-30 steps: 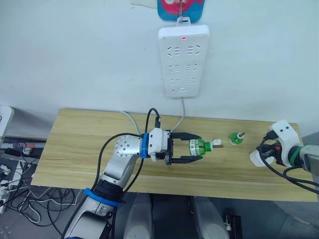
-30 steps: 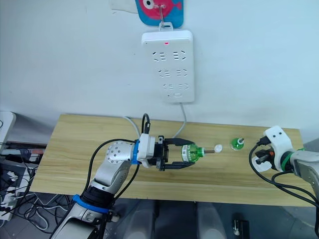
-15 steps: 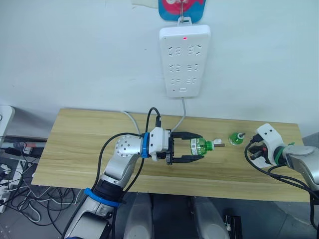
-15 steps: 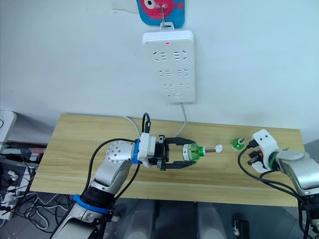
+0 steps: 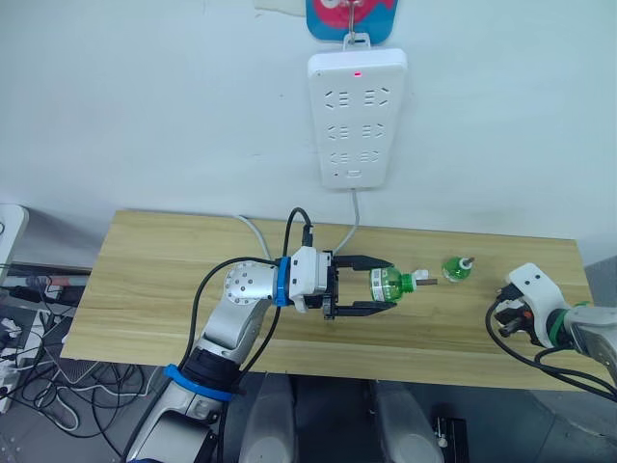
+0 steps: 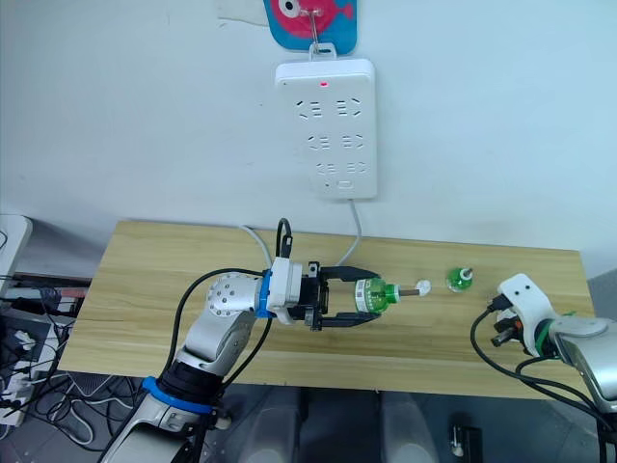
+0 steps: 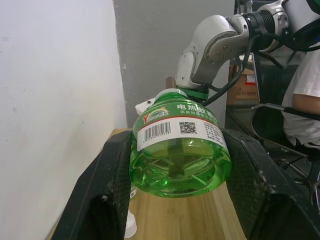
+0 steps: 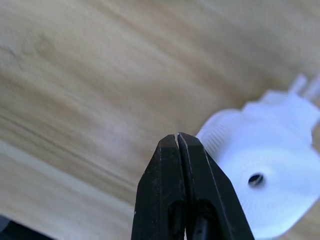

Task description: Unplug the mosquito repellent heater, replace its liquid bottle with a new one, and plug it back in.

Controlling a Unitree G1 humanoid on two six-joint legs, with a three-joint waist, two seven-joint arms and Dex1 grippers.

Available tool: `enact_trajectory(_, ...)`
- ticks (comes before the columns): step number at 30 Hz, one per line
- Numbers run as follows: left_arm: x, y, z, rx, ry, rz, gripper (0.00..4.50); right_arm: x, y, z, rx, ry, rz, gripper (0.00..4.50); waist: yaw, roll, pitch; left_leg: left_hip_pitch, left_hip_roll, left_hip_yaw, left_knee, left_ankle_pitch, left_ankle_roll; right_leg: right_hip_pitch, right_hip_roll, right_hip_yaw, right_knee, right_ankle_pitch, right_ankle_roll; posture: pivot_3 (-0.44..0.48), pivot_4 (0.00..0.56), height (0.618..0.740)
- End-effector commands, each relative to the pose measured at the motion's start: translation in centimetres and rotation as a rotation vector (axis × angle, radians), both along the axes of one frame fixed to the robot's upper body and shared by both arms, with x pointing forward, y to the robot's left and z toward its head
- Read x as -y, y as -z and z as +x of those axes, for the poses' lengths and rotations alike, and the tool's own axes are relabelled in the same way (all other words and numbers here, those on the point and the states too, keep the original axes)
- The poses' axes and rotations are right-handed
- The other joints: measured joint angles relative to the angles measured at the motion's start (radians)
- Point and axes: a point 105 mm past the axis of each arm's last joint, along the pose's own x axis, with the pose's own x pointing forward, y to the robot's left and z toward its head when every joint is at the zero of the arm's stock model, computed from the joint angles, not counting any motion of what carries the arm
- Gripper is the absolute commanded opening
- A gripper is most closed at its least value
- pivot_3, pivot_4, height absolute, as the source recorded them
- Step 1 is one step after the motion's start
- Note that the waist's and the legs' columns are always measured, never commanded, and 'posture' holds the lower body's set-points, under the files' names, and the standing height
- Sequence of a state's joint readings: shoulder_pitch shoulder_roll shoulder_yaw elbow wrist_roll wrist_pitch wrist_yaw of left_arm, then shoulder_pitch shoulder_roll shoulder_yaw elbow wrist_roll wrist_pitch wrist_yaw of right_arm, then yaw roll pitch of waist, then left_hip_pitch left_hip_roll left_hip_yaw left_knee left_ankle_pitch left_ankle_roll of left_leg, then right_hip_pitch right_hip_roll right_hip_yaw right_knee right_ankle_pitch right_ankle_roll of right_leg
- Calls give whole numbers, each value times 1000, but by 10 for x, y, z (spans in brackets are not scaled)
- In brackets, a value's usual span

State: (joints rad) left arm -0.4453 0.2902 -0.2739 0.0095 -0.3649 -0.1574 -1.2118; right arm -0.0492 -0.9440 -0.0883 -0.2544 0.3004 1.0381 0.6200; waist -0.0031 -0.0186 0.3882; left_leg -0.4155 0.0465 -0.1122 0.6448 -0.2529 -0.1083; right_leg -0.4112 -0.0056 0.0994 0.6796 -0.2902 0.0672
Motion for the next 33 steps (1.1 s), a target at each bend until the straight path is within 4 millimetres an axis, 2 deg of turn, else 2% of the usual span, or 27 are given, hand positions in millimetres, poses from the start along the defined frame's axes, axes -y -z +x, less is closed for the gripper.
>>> enact_trajectory(1,4,-4,-4,23,24,-15,2263,1,-15,-3,28,-16,-8,45,-1,0,0,0,0,0,0,0,0,0,0,0,0,0,0,65,418,740)
enact_trajectory(7,5,-3,-3,23,21,-16,2263,11,-16,-7,17,2,-26,45,0,0,0,0,0,0,0,0,0,0,0,0,0,0,0,58,416,740)
enact_trajectory(11,5,-3,-2,23,18,-17,2263,10,-20,-9,19,-6,-21,45,0,0,0,0,0,0,0,0,0,0,0,0,0,0,0,58,419,740)
enact_trajectory(17,3,0,-4,23,13,-16,2263,-6,-53,-7,66,49,127,45,-2,0,0,0,0,0,0,0,0,0,0,0,0,0,0,54,417,740)
enact_trajectory(20,3,1,-5,20,13,-15,2263,-3,-61,-14,33,141,176,646,0,0,0,0,0,0,0,0,0,0,0,0,0,0,0,51,414,740)
enact_trajectory(24,4,1,-6,19,16,-19,2263,13,-66,-17,8,285,194,2051,2,0,0,-1,-1,0,0,0,0,0,0,0,0,0,0,51,413,740)
enact_trajectory(30,5,1,-8,21,19,-20,2263,23,-57,-17,-33,358,228,4200,1,0,0,-1,-1,0,0,0,0,0,0,0,-1,0,0,64,408,740)
enact_trajectory(31,5,0,-8,21,19,-19,2263,25,-56,-16,-38,366,226,4476,1,0,0,-1,-1,0,0,0,0,0,0,0,-1,0,0,64,408,740)
enact_trajectory(33,4,0,-8,21,18,-17,2263,27,-55,-13,-47,385,241,4476,1,0,0,-1,-1,0,0,0,0,0,0,0,-1,0,0,64,408,740)
